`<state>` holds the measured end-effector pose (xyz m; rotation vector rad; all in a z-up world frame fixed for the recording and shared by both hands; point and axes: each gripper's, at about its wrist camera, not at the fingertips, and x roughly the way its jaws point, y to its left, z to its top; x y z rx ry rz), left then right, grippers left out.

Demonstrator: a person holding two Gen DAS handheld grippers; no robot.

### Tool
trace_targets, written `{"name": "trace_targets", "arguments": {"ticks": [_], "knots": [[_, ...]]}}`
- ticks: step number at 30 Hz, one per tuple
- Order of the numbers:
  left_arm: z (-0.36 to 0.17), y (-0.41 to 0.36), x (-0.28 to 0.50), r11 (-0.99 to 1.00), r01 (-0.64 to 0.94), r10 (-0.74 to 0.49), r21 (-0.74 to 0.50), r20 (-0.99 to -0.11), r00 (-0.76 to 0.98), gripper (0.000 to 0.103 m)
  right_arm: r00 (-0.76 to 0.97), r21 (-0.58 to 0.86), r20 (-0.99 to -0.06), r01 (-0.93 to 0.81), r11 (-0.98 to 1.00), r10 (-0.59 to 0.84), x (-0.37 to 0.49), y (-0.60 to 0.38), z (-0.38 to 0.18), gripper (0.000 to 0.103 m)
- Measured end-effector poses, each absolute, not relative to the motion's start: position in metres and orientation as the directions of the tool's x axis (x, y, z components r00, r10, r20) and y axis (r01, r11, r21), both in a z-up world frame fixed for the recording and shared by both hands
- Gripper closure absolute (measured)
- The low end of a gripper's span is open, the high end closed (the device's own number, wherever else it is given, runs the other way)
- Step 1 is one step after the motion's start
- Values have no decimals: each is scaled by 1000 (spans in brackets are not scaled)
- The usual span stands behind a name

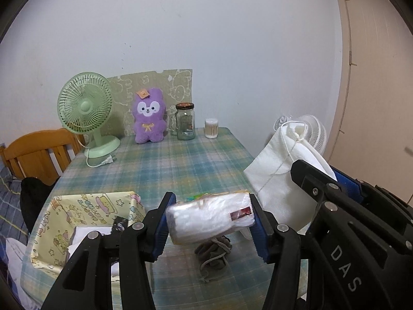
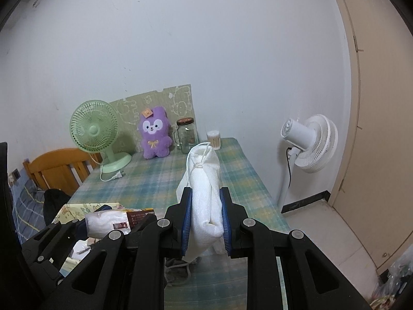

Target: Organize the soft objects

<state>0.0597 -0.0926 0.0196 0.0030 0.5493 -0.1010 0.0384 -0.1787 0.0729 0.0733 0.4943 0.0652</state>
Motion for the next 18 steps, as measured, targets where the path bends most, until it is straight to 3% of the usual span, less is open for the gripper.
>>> {"name": "trace_targets", "arguments": {"ticks": [12,15,18], "knots": [[28,-67,50,996,89,-83,-12,-498,863,47,882,74,-463,-59,996,87,36,-153,79,79],[27,-59,51,996,92,-87,-15,-499,862,59,881,69,-465,-64,996,89,38,-146,78,79],[22,-50,54,996,81,-87,-35,-517,851,59,877,63,-471,-74,995,95,39,-139,75,79]]}}
